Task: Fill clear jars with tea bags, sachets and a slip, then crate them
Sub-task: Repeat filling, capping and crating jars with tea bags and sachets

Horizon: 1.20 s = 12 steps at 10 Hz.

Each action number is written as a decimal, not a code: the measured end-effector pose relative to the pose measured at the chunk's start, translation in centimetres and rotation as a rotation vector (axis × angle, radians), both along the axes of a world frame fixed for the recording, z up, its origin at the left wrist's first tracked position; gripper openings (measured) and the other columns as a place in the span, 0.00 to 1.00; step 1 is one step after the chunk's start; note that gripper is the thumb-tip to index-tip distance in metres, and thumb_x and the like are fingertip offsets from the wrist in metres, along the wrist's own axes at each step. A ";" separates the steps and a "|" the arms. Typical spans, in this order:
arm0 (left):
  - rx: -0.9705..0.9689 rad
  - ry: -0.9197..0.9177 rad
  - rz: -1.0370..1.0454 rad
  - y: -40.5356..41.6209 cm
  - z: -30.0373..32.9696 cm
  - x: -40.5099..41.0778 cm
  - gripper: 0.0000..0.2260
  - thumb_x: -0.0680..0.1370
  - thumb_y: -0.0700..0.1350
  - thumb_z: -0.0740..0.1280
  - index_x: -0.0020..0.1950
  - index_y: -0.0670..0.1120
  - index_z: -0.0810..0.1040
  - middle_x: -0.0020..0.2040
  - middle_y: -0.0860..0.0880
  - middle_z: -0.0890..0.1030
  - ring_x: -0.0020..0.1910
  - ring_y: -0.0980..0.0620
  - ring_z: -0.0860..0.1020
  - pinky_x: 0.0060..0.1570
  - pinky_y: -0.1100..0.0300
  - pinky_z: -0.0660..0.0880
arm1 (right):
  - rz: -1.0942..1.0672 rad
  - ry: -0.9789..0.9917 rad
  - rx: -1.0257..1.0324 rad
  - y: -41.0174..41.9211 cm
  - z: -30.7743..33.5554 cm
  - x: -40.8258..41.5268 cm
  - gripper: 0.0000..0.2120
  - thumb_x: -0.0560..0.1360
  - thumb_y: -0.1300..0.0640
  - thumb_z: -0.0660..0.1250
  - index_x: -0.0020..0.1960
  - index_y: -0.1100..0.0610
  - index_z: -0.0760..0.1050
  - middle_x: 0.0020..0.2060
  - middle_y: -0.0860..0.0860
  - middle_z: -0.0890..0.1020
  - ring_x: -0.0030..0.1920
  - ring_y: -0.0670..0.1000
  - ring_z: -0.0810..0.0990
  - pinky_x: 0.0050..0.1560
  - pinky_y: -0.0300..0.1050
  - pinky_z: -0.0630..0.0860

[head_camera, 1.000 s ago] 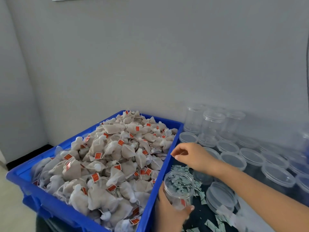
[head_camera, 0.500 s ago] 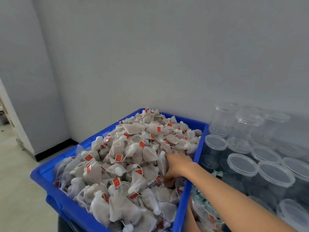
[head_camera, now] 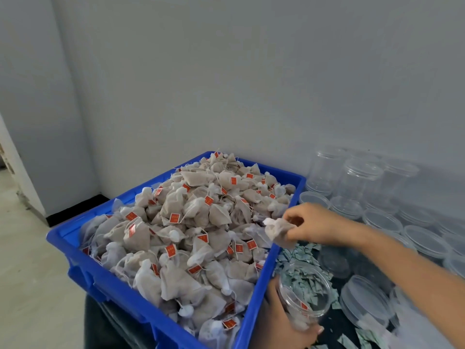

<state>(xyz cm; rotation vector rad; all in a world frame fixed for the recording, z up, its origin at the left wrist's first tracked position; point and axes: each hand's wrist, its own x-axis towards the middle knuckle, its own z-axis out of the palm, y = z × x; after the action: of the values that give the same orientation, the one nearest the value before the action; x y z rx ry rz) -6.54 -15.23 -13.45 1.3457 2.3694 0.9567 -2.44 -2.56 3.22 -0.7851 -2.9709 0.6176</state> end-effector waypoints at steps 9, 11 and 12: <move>0.180 -0.135 -0.109 -1.0 -2.7 1.2 0.43 0.61 0.72 0.62 0.68 0.61 0.46 0.61 0.56 0.59 0.63 0.58 0.65 0.61 0.69 0.62 | -0.033 -0.020 0.371 -0.5 -4.9 -6.4 0.05 0.76 0.64 0.62 0.46 0.58 0.75 0.43 0.52 0.79 0.44 0.52 0.79 0.45 0.45 0.76; 0.194 -0.096 -0.104 -1.3 -2.7 1.6 0.47 0.62 0.71 0.63 0.73 0.56 0.46 0.68 0.53 0.58 0.69 0.56 0.62 0.67 0.67 0.60 | 0.015 -0.006 0.273 -0.4 -3.2 -4.8 0.09 0.76 0.61 0.63 0.55 0.53 0.76 0.46 0.47 0.78 0.42 0.44 0.77 0.42 0.38 0.74; 0.166 -0.139 -0.014 -0.9 -2.0 1.2 0.44 0.62 0.68 0.66 0.71 0.64 0.44 0.73 0.54 0.56 0.72 0.58 0.58 0.68 0.68 0.55 | -0.012 -0.303 0.198 -1.3 -6.2 -7.8 0.16 0.76 0.61 0.64 0.63 0.53 0.73 0.52 0.51 0.78 0.42 0.48 0.78 0.42 0.43 0.77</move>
<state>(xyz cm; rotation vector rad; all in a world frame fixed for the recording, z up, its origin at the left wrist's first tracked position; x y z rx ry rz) -5.33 -16.16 -15.45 1.3036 2.2169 1.2246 -10.26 -3.88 -3.00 -0.9539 -3.2238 0.2125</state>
